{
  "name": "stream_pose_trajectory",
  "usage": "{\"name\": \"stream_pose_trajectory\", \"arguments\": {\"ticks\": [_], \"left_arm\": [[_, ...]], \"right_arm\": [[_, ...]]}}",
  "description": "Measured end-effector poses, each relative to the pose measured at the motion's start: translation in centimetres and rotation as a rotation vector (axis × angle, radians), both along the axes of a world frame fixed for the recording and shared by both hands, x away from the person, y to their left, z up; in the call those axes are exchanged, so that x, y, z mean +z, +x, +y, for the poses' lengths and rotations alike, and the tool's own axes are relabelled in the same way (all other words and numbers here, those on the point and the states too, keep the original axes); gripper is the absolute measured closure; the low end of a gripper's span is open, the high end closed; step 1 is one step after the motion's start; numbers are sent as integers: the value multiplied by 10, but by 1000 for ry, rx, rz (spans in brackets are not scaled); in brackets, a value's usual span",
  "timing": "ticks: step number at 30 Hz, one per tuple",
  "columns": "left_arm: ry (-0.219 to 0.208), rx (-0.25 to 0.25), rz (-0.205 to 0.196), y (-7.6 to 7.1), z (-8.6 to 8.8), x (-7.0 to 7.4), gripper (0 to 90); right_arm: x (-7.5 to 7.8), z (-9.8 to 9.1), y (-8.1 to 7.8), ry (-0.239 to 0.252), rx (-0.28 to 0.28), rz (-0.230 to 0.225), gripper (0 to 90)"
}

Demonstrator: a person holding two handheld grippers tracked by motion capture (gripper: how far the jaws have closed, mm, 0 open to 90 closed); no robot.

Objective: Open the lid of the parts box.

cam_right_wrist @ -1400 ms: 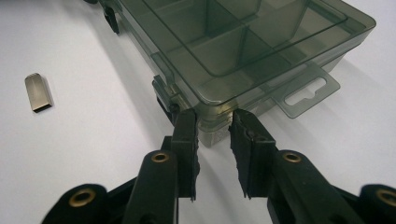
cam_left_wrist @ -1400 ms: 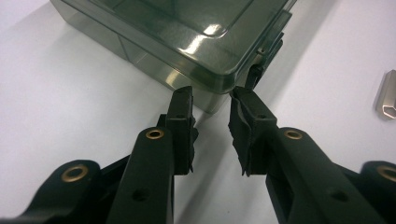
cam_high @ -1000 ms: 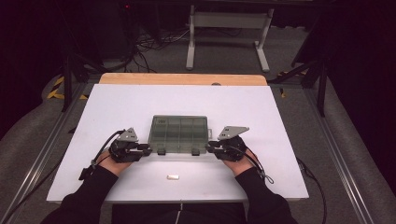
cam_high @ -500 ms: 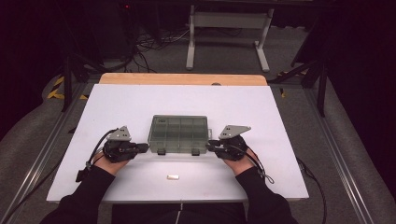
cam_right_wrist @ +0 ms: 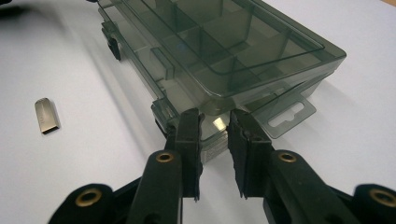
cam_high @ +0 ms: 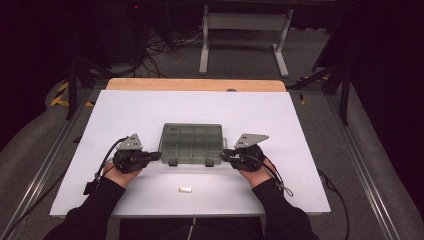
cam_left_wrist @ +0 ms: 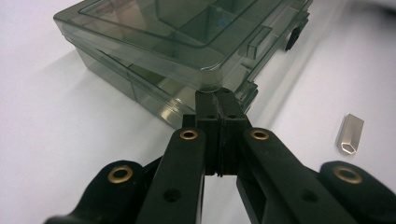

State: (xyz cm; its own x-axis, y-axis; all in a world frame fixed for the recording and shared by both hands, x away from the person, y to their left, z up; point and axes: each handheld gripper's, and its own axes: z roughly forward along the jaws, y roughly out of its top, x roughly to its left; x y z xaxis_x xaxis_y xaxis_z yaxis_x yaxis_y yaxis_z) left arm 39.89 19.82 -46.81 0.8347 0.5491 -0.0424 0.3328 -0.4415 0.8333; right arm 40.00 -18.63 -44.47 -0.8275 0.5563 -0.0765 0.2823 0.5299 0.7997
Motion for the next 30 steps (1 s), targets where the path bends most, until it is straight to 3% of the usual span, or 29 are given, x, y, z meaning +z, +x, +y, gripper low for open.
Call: {"name": "stream_pose_trajectory", "arguments": {"ticks": [9,11,13,17,30], "left_arm": [[-4,2,-14,-1,-1,0,897],[-6,2,-15,-1,-1,0,897],[-9,-1,-18,-1,0,0,897],[-11,3,-25,-1,0,1,897],[-22,4,-26,-2,0,1,897]], "right_arm": [[0,0,0,-9,0,2,700],[1,-1,1,-9,0,6,663],[1,0,5,-19,-2,29,549],[2,2,11,-31,-10,23,443],[8,11,19,-90,-2,-10,404]]}}
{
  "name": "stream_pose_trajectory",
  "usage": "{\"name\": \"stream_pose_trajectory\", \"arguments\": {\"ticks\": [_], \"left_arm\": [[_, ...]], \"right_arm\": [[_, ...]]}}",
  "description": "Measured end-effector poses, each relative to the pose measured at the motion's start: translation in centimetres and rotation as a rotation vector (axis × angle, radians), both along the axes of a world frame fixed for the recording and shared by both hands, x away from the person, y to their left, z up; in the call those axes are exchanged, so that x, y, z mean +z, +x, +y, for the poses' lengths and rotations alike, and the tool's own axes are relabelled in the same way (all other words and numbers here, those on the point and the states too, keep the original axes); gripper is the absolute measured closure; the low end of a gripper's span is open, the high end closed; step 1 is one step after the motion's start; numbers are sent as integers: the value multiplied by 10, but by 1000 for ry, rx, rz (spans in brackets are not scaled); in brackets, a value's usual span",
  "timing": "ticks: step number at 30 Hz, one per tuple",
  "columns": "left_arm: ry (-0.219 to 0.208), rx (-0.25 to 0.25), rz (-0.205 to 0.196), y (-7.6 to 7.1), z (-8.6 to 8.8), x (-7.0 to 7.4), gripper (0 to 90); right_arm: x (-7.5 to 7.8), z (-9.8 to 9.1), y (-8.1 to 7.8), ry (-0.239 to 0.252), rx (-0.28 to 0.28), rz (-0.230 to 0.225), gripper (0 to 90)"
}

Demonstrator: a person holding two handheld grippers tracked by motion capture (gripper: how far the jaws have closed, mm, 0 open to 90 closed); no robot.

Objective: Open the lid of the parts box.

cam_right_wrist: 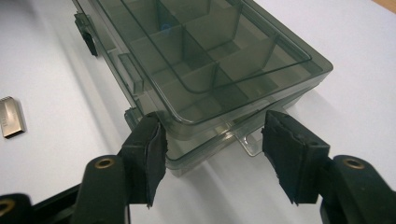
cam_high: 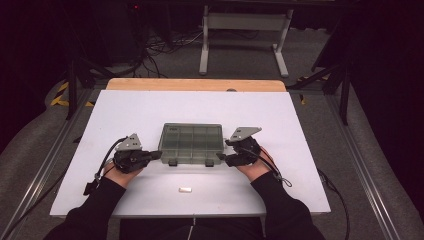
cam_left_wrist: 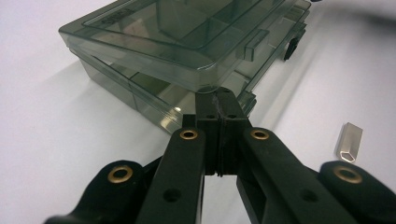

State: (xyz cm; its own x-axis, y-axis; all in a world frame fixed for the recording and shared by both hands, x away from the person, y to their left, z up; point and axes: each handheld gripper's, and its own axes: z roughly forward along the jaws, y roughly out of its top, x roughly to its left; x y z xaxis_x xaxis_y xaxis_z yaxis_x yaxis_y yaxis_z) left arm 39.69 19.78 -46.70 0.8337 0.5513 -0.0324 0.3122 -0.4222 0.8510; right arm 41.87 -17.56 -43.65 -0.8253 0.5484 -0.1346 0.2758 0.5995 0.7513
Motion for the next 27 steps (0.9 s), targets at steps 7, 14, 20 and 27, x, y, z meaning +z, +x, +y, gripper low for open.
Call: {"name": "stream_pose_trajectory", "arguments": {"ticks": [7,14,20,27], "left_arm": [[3,-1,-15,0,1,1,896],[-4,13,-16,-1,3,2,865],[-9,17,-22,-4,7,3,815],[-32,16,-17,-7,11,4,763]], "right_arm": [[5,1,0,-9,2,-20,403],[13,1,1,-7,0,-44,404],[24,0,6,18,7,-50,412],[34,0,12,25,13,-65,426]]}}
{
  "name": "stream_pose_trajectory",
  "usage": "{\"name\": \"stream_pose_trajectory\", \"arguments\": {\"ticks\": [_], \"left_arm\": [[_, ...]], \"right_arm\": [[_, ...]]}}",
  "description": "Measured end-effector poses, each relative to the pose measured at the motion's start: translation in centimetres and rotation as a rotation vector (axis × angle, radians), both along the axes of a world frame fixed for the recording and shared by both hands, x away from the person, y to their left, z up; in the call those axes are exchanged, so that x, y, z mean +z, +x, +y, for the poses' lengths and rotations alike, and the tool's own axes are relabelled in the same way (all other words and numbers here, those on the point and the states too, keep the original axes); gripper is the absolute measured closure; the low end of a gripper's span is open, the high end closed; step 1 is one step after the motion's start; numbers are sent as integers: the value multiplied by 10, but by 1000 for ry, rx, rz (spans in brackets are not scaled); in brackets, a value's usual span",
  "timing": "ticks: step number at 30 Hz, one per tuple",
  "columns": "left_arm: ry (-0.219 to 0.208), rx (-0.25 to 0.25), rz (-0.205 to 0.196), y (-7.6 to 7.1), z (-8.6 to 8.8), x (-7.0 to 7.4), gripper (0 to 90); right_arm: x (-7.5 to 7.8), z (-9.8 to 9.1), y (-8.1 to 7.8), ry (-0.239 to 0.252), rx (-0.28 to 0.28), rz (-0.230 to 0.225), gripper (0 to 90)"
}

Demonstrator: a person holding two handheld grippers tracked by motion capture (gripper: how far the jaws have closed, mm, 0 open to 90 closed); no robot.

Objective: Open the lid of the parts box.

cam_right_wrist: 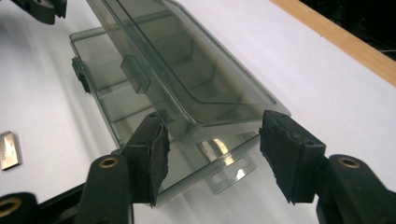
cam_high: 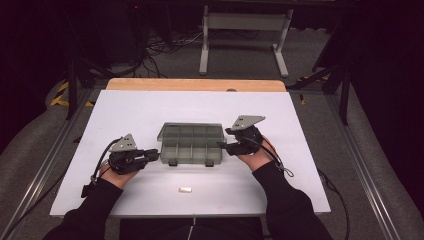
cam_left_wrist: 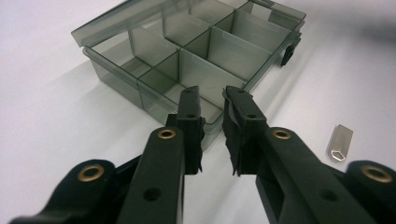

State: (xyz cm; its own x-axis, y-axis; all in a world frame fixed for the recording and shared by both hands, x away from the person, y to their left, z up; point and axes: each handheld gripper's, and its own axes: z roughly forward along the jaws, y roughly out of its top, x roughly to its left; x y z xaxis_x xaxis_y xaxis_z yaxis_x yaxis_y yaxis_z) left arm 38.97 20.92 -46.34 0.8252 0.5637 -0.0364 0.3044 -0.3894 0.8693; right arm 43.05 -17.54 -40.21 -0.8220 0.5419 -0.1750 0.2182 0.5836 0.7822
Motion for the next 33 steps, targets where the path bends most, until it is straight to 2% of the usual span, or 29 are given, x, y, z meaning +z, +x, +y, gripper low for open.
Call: {"name": "stream_pose_trajectory", "arguments": {"ticks": [8,15,33], "left_arm": [[-9,17,-10,-4,9,2,678],[-19,26,-31,-9,15,4,642],[-34,43,-62,-15,25,3,527]], "right_arm": [[17,2,16,6,5,-6,479],[26,1,29,15,-1,-4,535],[36,-1,61,48,-35,9,633]]}}
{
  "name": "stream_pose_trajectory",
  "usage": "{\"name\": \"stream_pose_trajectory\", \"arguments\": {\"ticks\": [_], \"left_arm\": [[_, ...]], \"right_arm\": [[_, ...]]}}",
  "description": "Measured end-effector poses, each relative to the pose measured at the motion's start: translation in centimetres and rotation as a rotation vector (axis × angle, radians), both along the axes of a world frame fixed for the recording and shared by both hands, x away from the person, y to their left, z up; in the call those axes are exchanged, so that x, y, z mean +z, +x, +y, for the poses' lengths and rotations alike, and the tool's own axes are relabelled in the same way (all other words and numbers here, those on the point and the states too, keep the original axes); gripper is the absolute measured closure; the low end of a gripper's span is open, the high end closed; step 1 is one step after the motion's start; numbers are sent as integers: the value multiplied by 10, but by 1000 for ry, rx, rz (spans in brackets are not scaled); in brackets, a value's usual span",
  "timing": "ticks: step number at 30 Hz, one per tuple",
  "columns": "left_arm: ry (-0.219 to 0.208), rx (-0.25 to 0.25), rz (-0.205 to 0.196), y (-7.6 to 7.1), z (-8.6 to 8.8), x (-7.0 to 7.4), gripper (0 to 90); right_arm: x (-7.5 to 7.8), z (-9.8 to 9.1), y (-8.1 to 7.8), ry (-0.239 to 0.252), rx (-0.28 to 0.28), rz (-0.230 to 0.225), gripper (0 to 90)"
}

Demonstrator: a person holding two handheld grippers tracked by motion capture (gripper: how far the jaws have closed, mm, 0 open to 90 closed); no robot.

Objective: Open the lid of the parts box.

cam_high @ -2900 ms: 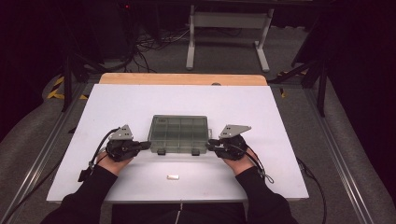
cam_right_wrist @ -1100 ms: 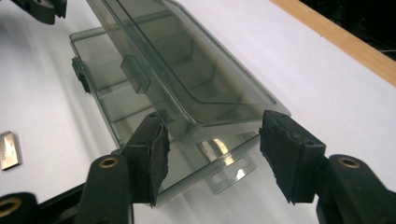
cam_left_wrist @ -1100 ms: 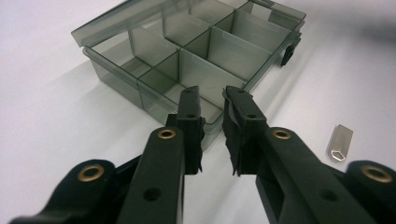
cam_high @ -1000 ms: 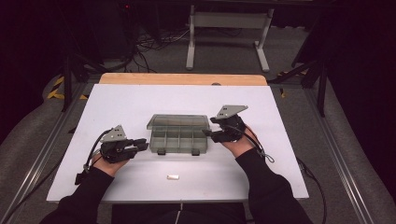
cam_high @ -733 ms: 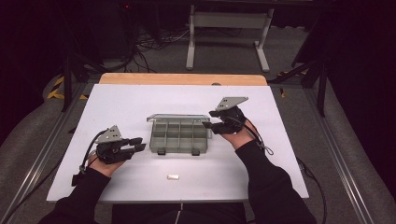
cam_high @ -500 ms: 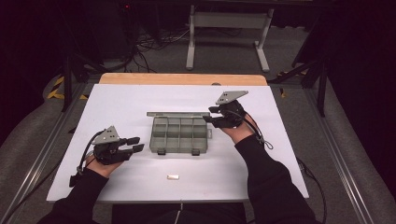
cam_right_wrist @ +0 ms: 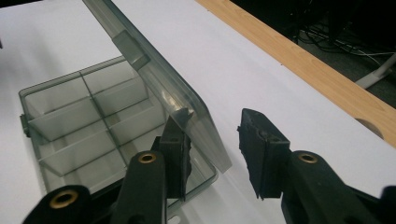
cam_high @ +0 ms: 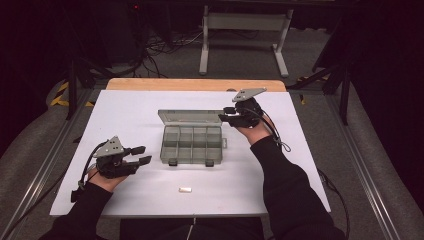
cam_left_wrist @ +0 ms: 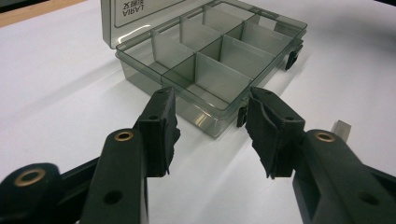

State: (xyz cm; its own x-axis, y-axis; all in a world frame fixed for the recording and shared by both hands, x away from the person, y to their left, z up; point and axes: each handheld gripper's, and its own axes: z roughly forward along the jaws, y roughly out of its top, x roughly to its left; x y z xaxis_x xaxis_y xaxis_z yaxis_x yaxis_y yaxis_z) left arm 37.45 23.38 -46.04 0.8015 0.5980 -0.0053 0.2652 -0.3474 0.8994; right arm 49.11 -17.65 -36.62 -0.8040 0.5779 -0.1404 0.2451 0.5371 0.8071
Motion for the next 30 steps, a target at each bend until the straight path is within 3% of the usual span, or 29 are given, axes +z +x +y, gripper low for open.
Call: {"name": "stream_pose_trajectory", "arguments": {"ticks": [10,17,30], "left_arm": [[-37,7,-17,-2,3,-1,450],[-80,26,-67,-5,4,-3,341],[-107,24,-69,-3,5,-7,201]], "right_arm": [[-3,2,18,16,-20,6,646],[-6,6,30,19,-33,4,648],[-19,13,51,15,-50,18,644]]}}
